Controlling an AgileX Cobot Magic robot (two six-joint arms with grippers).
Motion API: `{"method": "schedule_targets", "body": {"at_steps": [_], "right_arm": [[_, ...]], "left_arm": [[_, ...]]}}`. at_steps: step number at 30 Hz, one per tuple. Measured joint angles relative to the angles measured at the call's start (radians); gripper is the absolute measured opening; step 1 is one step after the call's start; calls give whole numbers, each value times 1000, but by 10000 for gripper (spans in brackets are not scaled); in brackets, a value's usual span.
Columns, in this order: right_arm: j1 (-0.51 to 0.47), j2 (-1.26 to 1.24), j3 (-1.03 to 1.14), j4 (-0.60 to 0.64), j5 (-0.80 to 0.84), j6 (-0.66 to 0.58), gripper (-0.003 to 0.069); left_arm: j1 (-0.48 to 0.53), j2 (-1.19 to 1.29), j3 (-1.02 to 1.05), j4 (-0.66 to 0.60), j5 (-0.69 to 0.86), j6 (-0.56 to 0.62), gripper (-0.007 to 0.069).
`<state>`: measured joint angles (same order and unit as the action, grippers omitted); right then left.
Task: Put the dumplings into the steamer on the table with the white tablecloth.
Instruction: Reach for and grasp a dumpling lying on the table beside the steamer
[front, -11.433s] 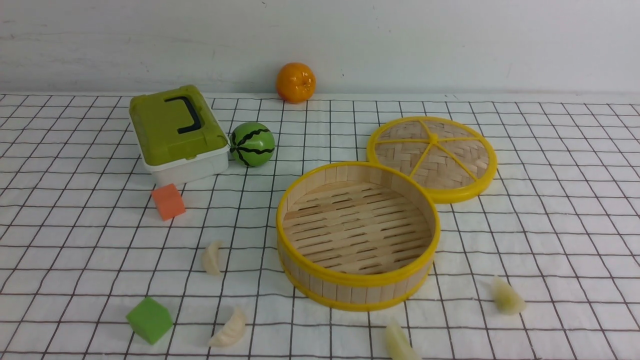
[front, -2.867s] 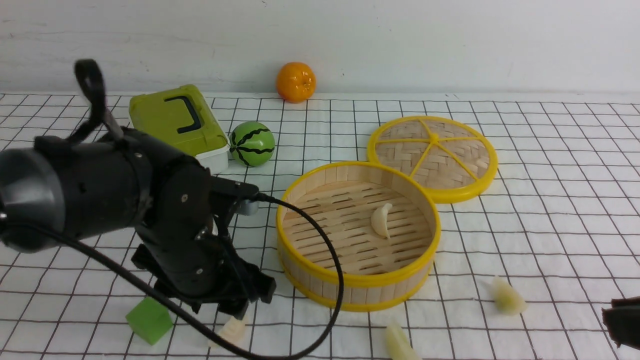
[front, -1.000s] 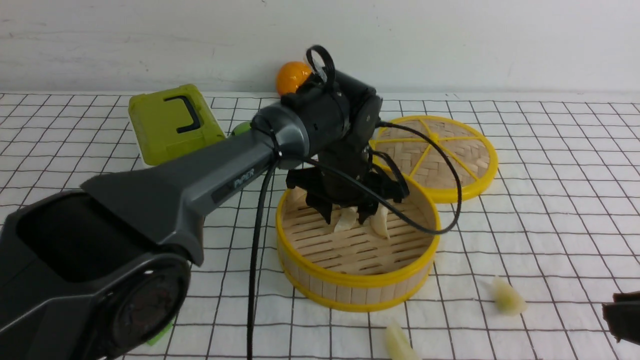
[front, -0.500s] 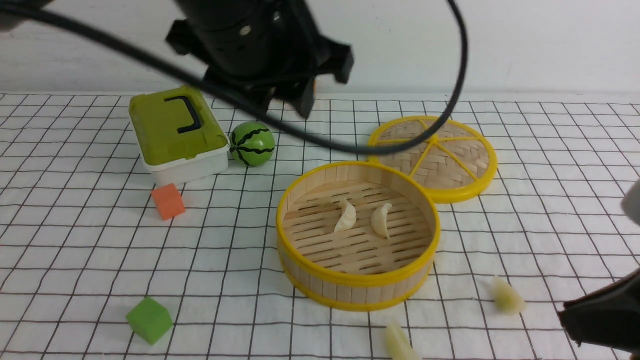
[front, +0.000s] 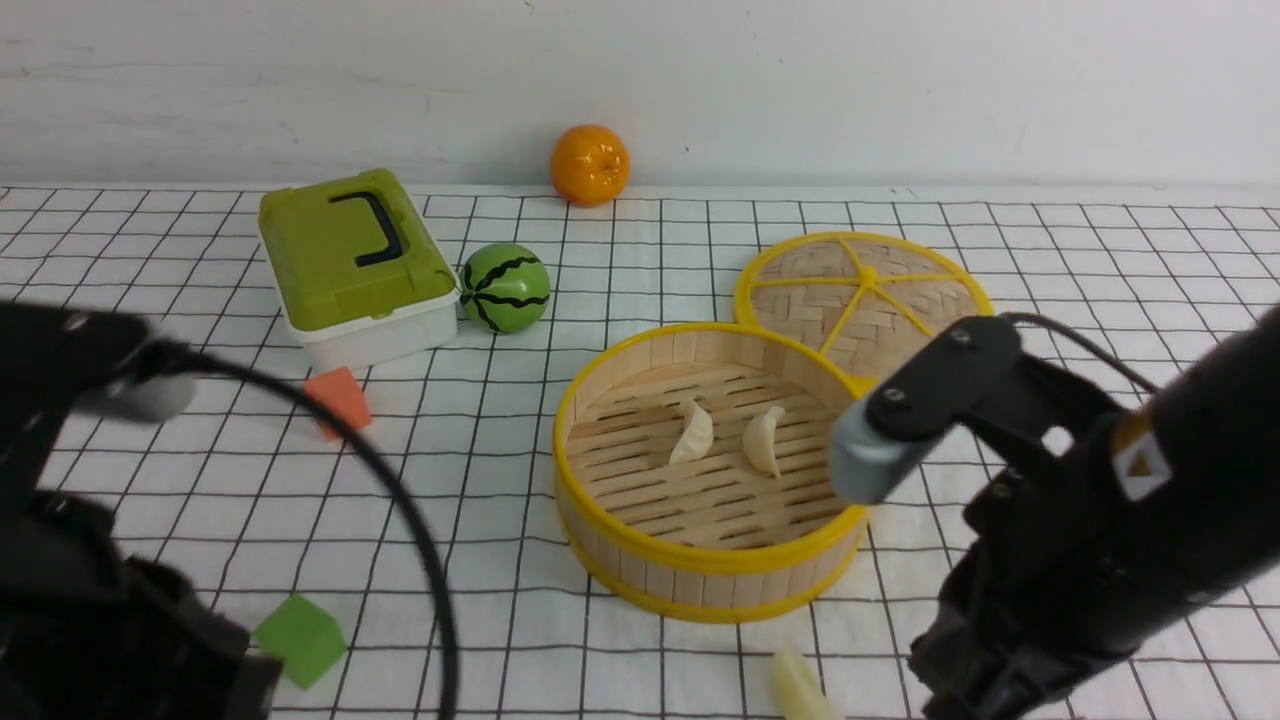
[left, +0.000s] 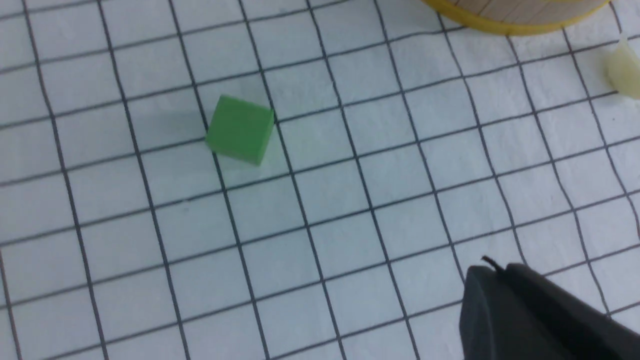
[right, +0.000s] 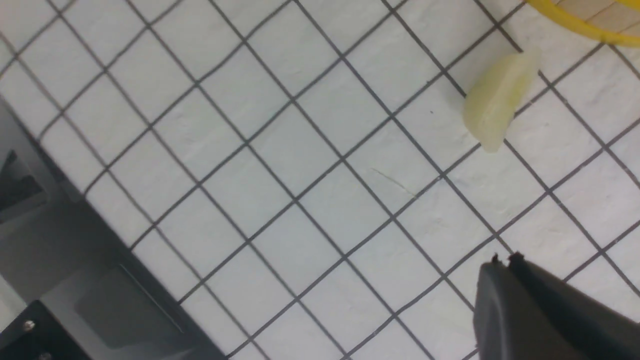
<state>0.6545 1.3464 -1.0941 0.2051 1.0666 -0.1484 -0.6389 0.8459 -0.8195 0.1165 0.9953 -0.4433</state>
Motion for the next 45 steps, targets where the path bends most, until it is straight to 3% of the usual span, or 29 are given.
{"method": "schedule_targets", "body": {"at_steps": [3,7,11,12,15,18,27,29,34,39,45], "right_arm": [[2,67,-12,-29,-4,25,29],[2,173,-34,-33,-15,46,120],[3,286,-71,-33,-66,66,301],[3,291,-73,-33,-68,66,301],[3,382,-117,-54,-100,114,423],[3,443,-147,-82,-115,157,468],[3,543,-165,-97,-173,216,452],[3,558,-165,-97,-181,219,421],[3,565,-165,-97,-183,240,223],[3,523,-194,-96,-119,241,233],[3,427,-404,-101,-24,206,233]], "left_arm": [[0,-61,45,0,-1,-4,-13],[0,-110,68,-6,-1,-7,-13],[0,-128,70,-19,-1,-5,-13],[0,-128,70,-19,-1,-5,-13],[0,-130,70,-42,-1,27,-13],[0,-132,70,-53,3,62,-13],[0,-132,70,-56,7,88,-13],[0,-132,70,-56,7,88,-13],[0,-132,70,-56,7,89,-13],[0,-132,70,-53,8,89,-13],[0,-132,70,-44,16,89,-13]]}}
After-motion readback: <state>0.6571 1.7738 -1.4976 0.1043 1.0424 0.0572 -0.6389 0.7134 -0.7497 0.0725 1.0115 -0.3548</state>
